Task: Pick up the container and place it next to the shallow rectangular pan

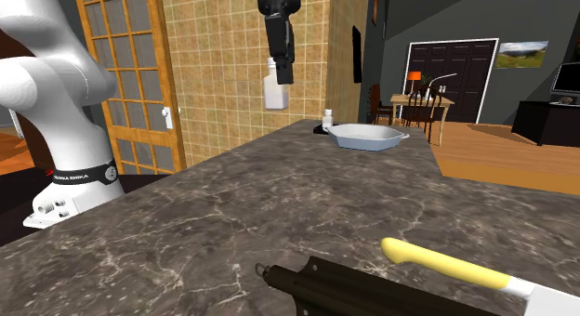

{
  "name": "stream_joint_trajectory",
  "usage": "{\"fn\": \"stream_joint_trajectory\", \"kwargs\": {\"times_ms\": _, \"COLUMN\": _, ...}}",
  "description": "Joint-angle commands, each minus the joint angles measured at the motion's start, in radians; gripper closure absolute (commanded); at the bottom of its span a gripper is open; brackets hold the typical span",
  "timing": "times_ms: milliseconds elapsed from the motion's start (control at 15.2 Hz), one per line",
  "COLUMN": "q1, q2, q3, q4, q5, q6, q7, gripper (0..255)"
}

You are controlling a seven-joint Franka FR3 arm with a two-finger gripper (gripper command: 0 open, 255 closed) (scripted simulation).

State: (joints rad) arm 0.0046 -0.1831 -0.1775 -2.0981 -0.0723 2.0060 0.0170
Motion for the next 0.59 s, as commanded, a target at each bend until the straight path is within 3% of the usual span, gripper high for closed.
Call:
{"fn": "stream_joint_trajectory", "kwargs": {"times_ms": 0, "q1": 0.022, "q2": 0.002, "q3": 0.032, "q4": 0.001, "q5": 0.001, "q6": -0.002, "q7": 0.055, "gripper": 255}}
{"fn": "stream_joint_trajectory", "kwargs": {"times_ms": 528, "q1": 0.104, "q2": 0.073, "q3": 0.143, "q4": 0.080, "q5": 0.009, "q6": -0.020, "q7": 0.242, "gripper": 255}}
